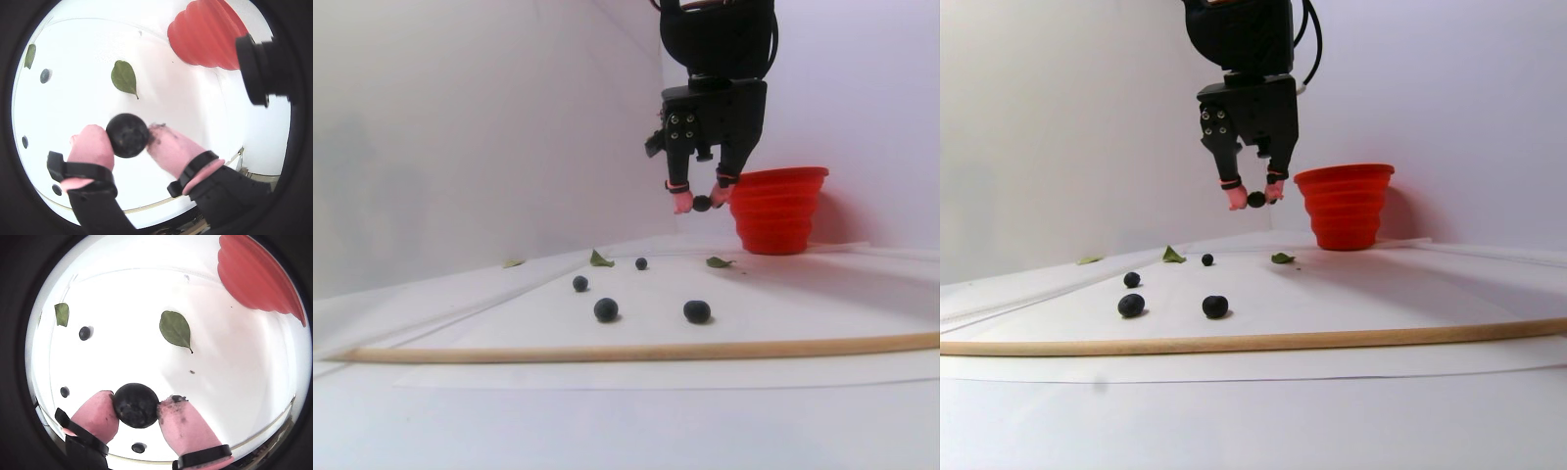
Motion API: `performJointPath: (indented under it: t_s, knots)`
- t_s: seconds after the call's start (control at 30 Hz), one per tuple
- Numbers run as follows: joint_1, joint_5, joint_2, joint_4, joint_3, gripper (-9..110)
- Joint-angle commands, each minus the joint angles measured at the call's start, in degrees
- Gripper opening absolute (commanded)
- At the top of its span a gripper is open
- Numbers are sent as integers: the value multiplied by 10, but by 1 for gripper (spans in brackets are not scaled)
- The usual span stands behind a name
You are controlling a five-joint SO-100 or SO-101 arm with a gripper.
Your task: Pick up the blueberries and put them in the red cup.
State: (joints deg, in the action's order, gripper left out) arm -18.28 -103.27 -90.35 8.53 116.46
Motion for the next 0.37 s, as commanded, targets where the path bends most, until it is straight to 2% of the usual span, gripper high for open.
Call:
performJointPath:
  t_s: [0.0,0.33]
  knots:
    - [-11,4,-82,5,-72,15]
    - [-25,11,-90,20,-109,15]
